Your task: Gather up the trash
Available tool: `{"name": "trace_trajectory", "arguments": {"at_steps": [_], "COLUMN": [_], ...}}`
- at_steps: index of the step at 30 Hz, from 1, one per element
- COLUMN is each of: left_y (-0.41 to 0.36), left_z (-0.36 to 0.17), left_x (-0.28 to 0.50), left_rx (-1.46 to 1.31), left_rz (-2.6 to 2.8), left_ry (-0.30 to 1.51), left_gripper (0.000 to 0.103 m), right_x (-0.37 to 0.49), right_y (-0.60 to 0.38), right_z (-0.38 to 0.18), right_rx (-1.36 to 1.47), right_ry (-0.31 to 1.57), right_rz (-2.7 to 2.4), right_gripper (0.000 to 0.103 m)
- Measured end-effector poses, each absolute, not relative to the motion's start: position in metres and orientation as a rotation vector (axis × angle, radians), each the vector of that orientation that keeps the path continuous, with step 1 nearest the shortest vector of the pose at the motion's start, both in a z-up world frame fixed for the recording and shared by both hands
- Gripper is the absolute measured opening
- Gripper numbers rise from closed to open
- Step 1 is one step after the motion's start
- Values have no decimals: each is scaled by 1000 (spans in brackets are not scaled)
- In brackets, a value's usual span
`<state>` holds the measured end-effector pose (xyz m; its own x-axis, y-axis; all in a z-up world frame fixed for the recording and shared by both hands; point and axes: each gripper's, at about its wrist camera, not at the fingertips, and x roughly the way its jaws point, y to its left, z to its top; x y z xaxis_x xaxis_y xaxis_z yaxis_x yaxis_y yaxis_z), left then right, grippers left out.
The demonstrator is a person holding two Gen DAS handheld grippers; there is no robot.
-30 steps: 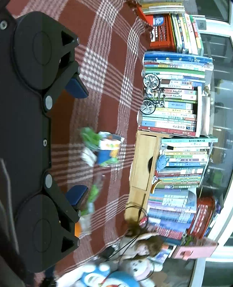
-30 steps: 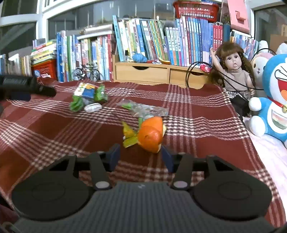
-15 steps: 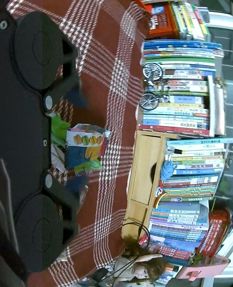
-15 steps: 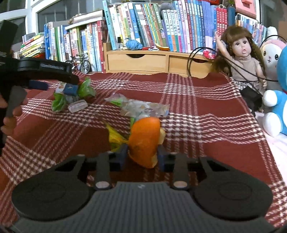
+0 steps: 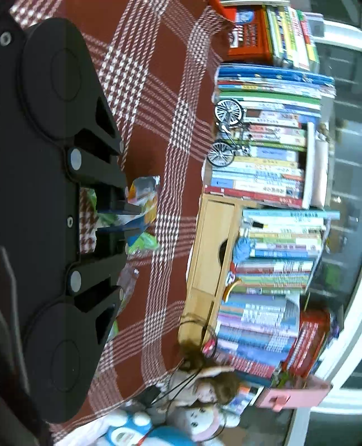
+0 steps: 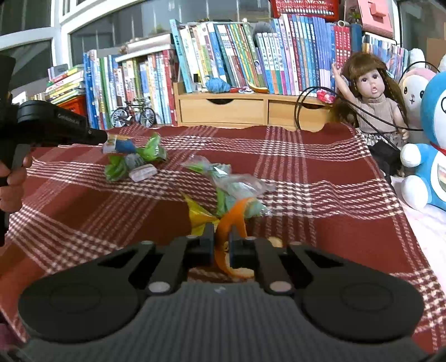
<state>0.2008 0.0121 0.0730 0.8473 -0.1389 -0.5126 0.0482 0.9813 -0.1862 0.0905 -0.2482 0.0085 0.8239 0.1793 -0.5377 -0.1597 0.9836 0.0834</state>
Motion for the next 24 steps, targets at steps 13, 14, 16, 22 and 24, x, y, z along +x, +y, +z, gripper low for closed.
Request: {"name": "trace_trajectory", "arguments": {"at_steps": [13,14,16,22,24], "left_y": [21,23,25,28,28], "left_z": [67,67,65,50,43], "left_x": [187,191,198,229,239], "left_rx": [-144,-148,-150,-146,-142], "left_rz": [-81,-62,-43,4,26], "left_ry": [512,498,486,530,545], "left_gripper": [78,89,94,101,101], "right_x": [55,55,57,65,66], "right_y": [-235,-235,-236,-236,-236], "right_z": [18,18,16,9,8], "right_rx": [1,-1,0,-13,-7], "right_ry": [552,553,559,573,567], "right_rz": [232,233,231,220,211], "right_gripper": [20,22,32,56,63]}}
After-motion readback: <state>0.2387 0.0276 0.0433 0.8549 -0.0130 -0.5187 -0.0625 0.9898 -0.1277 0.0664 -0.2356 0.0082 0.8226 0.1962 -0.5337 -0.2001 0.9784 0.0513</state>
